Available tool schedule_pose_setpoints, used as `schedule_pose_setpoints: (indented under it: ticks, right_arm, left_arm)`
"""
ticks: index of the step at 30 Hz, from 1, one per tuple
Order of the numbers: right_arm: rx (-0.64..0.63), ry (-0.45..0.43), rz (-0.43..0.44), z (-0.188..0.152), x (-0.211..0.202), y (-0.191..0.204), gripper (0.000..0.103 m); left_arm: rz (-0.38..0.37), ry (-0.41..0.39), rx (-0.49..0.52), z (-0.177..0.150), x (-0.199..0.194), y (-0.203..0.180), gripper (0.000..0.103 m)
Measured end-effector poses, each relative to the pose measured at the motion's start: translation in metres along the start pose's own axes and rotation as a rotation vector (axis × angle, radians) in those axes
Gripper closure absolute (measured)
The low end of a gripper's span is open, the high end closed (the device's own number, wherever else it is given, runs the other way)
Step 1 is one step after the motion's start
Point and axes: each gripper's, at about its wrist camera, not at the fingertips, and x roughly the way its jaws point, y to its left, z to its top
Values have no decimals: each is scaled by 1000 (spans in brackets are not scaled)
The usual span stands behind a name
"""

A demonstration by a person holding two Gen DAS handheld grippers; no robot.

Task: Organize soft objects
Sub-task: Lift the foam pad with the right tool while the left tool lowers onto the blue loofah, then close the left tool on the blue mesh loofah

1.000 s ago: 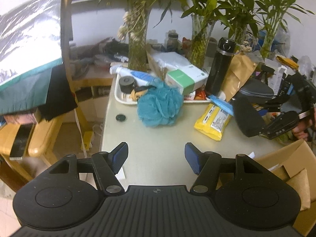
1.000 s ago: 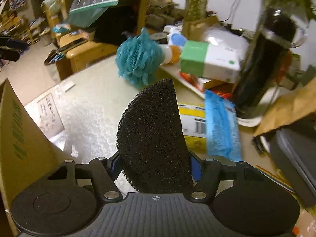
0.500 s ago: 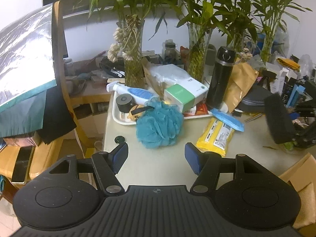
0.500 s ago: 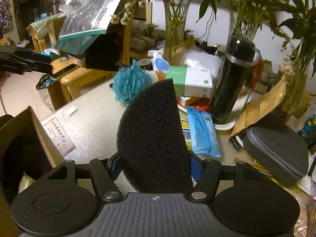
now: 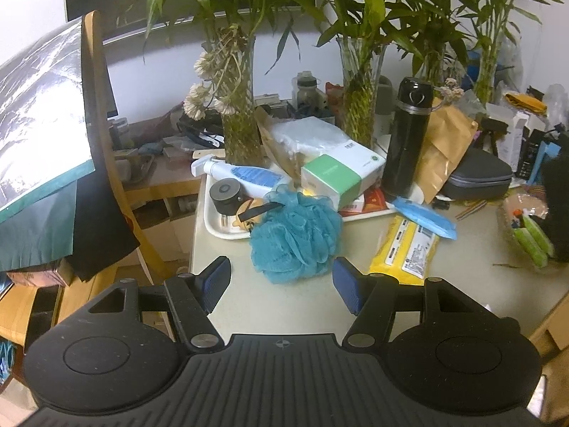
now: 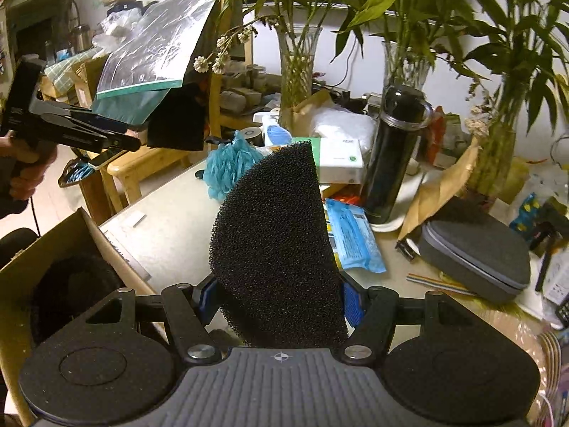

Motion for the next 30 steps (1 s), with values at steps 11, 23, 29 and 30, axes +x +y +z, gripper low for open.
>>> schedule_pose_setpoints:
  ticks: [11, 23, 29, 30]
  right_arm:
    - [89, -26, -36, -21, -29, 0, 34]
    - [160, -45, -28, -34, -44, 2, 34]
    - [158, -42, -29, -33, -44, 1, 34]
    - [160, -42, -28, -33, -44, 1, 34]
  left_arm:
    - [6, 26, 33, 1, 39, -1, 41]
    - [-37, 45, -22, 7, 98, 5, 40]
    - [-78, 72, -146, 8, 139, 13, 40]
    - [-79, 80, -161, 8, 146, 13, 40]
